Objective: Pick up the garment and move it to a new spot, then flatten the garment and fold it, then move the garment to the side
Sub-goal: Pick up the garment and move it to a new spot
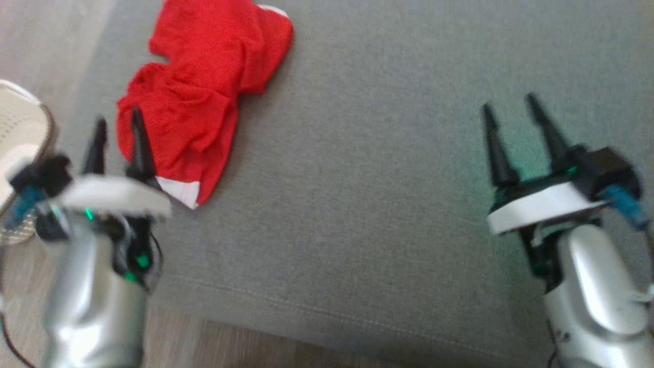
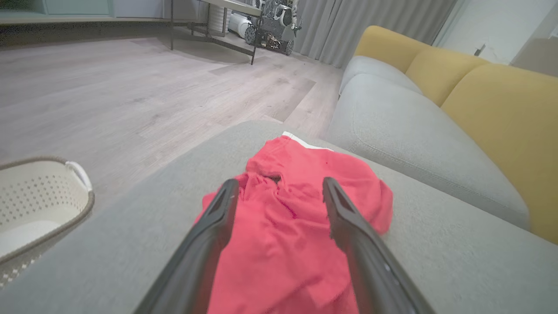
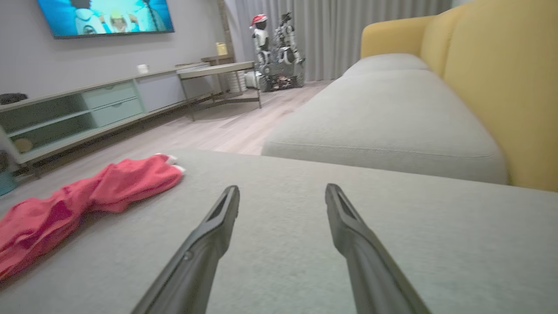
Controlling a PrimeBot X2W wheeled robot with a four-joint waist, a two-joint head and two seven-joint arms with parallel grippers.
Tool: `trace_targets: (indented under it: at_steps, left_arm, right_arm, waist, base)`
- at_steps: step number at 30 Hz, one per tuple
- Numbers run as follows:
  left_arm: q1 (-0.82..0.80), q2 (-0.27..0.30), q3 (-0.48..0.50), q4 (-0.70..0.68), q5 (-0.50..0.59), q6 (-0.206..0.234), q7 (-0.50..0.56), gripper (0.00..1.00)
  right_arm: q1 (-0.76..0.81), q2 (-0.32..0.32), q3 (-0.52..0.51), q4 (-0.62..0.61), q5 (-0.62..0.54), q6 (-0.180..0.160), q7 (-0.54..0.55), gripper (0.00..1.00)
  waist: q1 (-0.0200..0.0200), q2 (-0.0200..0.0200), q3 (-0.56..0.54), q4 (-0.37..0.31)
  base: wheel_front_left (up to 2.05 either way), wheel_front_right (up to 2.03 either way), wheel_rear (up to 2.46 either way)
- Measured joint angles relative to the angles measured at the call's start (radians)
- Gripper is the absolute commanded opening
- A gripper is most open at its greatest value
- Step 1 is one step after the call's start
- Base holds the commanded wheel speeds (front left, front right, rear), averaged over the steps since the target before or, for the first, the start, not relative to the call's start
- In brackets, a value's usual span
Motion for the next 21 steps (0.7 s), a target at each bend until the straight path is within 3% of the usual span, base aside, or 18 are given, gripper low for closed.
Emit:
trace_targets:
  at_steps: [8, 16, 21]
  left_arm:
    - [-0.297, 0.087, -0.037, 0.199, -0.001, -0.045, 0.137, 1.0]
    - [-0.488, 0.156, -0.046, 0.421, -0.007, -0.052, 0.247, 1.0]
    - [-0.581, 0.187, -0.049, 0.545, 0.01, -0.042, 0.259, 1.0]
  right_arm:
    - [-0.044, 0.021, -0.167, -0.181, -0.095, 0.0, 0.073, 1.0]
    - [-0.052, 0.034, -0.174, -0.285, -0.121, 0.0, 0.122, 1.0]
    - [-0.052, 0.038, -0.168, -0.31, -0.121, 0.0, 0.127, 1.0]
  waist:
    - [0.0003, 0.0, 0.125, -0.055]
    - [0.0001, 0.0, 0.208, -0.113]
    - [0.0, 0.0, 0.244, -0.157]
  base:
    - [0.0, 0.0, 0.0]
    - [0.0, 0.0, 0.0]
    - [0.0, 0.0, 0.0]
